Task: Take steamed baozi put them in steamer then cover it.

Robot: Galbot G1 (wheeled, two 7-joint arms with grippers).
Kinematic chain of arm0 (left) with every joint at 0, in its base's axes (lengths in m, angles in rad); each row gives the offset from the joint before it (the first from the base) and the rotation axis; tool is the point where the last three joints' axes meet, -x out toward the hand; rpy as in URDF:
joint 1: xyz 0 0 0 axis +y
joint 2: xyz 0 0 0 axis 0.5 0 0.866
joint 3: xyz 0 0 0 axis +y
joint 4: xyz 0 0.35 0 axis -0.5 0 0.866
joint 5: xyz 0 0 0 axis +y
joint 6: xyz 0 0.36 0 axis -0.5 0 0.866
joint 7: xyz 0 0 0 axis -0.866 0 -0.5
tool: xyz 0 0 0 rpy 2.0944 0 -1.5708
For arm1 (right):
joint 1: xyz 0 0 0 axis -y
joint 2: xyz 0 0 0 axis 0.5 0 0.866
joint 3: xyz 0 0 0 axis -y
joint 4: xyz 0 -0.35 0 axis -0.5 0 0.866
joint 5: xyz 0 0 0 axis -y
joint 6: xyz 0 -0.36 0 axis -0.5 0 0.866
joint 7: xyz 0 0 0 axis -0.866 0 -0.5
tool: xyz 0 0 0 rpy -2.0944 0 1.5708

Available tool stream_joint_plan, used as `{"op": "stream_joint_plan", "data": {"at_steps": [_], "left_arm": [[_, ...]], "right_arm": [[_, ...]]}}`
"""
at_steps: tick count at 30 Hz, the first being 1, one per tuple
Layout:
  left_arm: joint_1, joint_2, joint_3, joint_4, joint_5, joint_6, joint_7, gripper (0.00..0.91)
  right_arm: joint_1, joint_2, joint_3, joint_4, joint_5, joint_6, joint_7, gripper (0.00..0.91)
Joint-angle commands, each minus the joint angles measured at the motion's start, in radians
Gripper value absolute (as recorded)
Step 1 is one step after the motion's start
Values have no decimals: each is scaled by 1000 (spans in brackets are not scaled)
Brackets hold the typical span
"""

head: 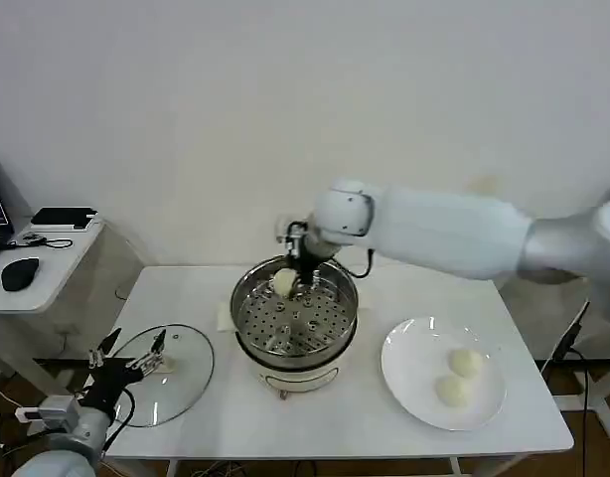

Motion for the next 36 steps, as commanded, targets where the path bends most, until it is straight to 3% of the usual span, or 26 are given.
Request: {"op": "stream_joint_plan", "data": {"at_steps": [1, 31, 32, 33, 36], "left_arm": [[1, -3, -9, -8, 4, 0, 0, 907], [11, -6, -13, -10, 39, -7, 4, 907], [11, -7, -12, -11, 40, -7, 4, 907], [11, -7, -11, -11, 40, -7, 4, 907], [13, -8, -11, -14, 42, -6, 4, 907]], "right_arm": [[-63, 158, -45, -103, 55, -45, 46, 665], [-170, 206, 21, -221, -36, -19, 66, 665], [-170, 206, 21, -221, -38, -21, 64, 846], [-169, 205, 21, -220, -38, -22, 63, 907], [-162, 195, 17, -205, -38, -20, 53, 907]]}}
